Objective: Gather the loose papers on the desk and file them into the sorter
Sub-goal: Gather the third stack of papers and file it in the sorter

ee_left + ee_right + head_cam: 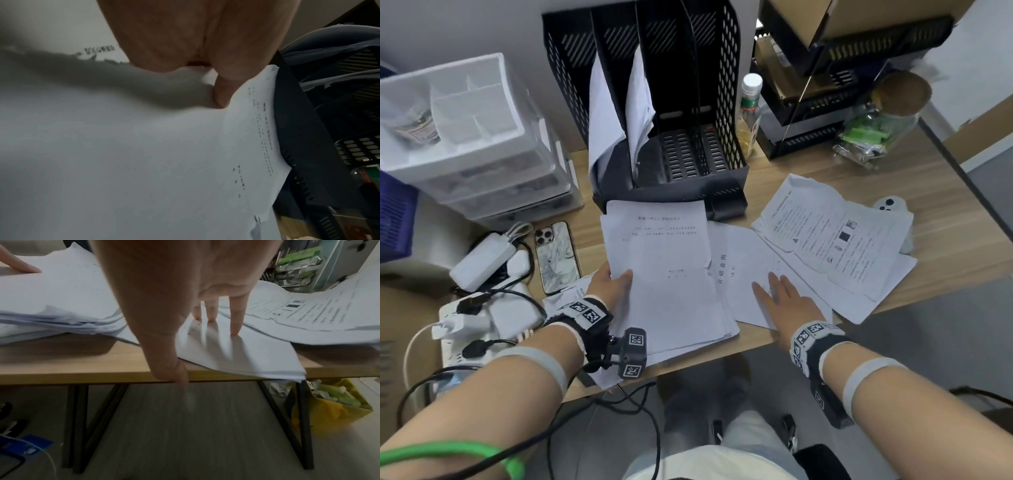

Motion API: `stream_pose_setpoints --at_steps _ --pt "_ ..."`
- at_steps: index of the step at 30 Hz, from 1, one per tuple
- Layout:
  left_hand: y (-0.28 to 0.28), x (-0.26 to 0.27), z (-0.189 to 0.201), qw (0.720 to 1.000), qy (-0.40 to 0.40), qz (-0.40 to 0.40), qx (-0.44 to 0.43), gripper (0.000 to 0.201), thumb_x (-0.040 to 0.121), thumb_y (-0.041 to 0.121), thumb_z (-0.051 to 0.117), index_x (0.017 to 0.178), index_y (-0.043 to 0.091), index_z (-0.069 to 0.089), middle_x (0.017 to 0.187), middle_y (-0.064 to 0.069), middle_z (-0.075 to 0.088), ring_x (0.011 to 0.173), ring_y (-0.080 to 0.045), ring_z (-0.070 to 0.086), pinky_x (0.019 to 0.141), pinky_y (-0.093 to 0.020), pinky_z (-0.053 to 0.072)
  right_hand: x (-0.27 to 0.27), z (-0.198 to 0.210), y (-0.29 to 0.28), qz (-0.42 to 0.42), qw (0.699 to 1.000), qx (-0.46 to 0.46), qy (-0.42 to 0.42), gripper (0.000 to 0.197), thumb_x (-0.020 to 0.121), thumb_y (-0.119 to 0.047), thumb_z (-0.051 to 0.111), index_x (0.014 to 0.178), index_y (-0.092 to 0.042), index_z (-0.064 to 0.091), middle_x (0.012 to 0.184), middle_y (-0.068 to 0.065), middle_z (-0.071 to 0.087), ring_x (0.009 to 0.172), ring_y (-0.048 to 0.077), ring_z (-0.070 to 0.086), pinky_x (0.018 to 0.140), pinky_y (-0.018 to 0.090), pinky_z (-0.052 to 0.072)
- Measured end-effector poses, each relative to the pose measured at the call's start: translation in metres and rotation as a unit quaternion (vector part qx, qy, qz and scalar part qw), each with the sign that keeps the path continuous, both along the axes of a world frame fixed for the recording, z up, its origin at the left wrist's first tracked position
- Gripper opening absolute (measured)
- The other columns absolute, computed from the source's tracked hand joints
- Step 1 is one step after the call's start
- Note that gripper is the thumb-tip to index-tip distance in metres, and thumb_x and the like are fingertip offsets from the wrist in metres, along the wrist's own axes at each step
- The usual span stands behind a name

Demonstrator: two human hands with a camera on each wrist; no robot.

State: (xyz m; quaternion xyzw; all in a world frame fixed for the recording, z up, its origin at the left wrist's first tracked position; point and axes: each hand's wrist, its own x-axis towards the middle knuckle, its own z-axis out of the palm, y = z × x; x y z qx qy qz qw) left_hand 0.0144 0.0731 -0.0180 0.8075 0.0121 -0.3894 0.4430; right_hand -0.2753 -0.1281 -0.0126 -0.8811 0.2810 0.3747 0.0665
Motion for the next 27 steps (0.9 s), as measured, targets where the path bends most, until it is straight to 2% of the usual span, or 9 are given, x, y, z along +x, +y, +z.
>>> stream_pose_setpoints --at_steps 4,6,8,11,14,18,22,24,27 --pt "-0.016 -0.023 0.014 0.995 0.094 0.025 -0.032 0.033 0.095 0.017 0.058 0.128 0.017 0.058 0.120 -0.008 0.072 0.108 -0.037 0.069 0.100 -0.057 0.051 -0.004 0.004 -0.005 -0.021 0.999 0.040 -0.017 0.110 0.079 -0.002 0.068 0.153 -0.032 -0.007 0.163 0.004 -0.018 0.152 0.032 -0.004 0.113 0.049 0.034" --pt "-0.028 -0.042 0.027 0.987 0.148 0.041 -0.054 0.032 0.098 0.001 0.050 0.128 0.010 0.055 0.121 -0.014 0.069 0.109 -0.038 0.066 0.100 -0.055 0.051 -0.006 0.008 -0.015 -0.063 0.993 0.071 -0.076 0.063 0.086 -0.009 0.055 0.142 -0.025 0.030 0.157 0.004 0.020 0.145 0.033 0.024 0.108 0.045 0.039" --pt "-0.035 -0.059 0.030 0.978 0.197 0.038 -0.059 0.034 0.097 -0.007 0.048 0.127 0.006 0.056 0.121 -0.016 0.069 0.112 -0.037 0.065 0.098 -0.050 0.053 -0.006 0.019 -0.025 -0.142 0.976 0.079 -0.143 0.028 0.092 -0.014 0.044 0.117 -0.018 0.056 0.131 0.004 0.053 0.125 0.030 0.050 0.100 0.036 0.042" --pt "-0.039 -0.084 0.030 0.971 0.233 -0.048 -0.011 0.028 0.095 0.001 0.058 0.123 0.000 0.061 0.113 -0.017 0.075 0.109 -0.034 0.071 0.091 -0.043 0.060 -0.014 0.025 -0.042 -0.323 0.931 0.071 -0.155 0.040 0.097 -0.036 0.041 0.129 -0.016 0.055 0.136 0.009 0.056 0.123 0.030 0.053 0.101 0.034 0.040" --pt "-0.045 -0.106 0.028 0.949 0.280 -0.146 0.009 0.028 0.094 0.008 0.065 0.120 -0.004 0.064 0.110 -0.021 0.075 0.111 -0.036 0.070 0.087 -0.044 0.061 -0.027 0.021 -0.048 -0.411 0.908 0.049 -0.063 0.072 0.083 -0.055 0.051 0.142 -0.018 0.037 0.144 0.016 0.044 0.123 0.037 0.051 0.101 0.045 0.045" --pt "-0.053 -0.131 0.020 0.919 0.319 -0.229 0.028 0.039 0.098 0.026 0.061 0.124 -0.002 0.062 0.116 -0.020 0.074 0.111 -0.033 0.071 0.090 -0.043 0.060 -0.041 0.019 -0.046 -0.464 0.886 -0.001 -0.019 0.081 0.085 -0.043 0.058 0.148 -0.009 0.023 0.148 0.022 0.031 0.130 0.041 0.044 0.101 0.045 0.042" --pt "-0.061 -0.143 0.014 0.907 0.353 -0.225 0.037 0.049 0.098 0.038 0.059 0.127 -0.001 0.060 0.119 -0.022 0.072 0.111 -0.032 0.070 0.083 -0.040 0.063 -0.050 0.018 -0.046 -0.512 0.859 0.030 -0.002 0.085 0.086 -0.040 0.062 0.148 -0.001 0.019 0.151 0.022 0.034 0.135 0.040 0.041 0.110 0.046 0.037" --pt "-0.065 -0.145 0.014 0.909 0.357 -0.212 0.036 0.050 0.096 0.037 0.062 0.126 -0.002 0.060 0.122 -0.024 0.070 0.115 -0.034 0.068 0.091 -0.042 0.060 -0.054 0.013 -0.045 -0.567 0.815 0.089 -0.071 0.081 0.086 -0.027 0.068 0.146 0.004 0.023 0.147 0.026 0.038 0.125 0.042 0.049 0.094 0.046 0.050" --pt "-0.070 -0.144 0.013 0.918 0.352 -0.177 0.037 0.053 0.092 0.034 0.069 0.126 -0.004 0.059 0.118 -0.027 0.071 0.113 -0.038 0.069 0.104 -0.046 0.052 -0.057 0.012 -0.043 -0.615 0.760 0.159 -0.140 0.065 0.084 -0.009 0.069 0.138 0.007 0.038 0.127 0.025 0.052 0.087 0.032 0.059 0.055 0.028 0.053"
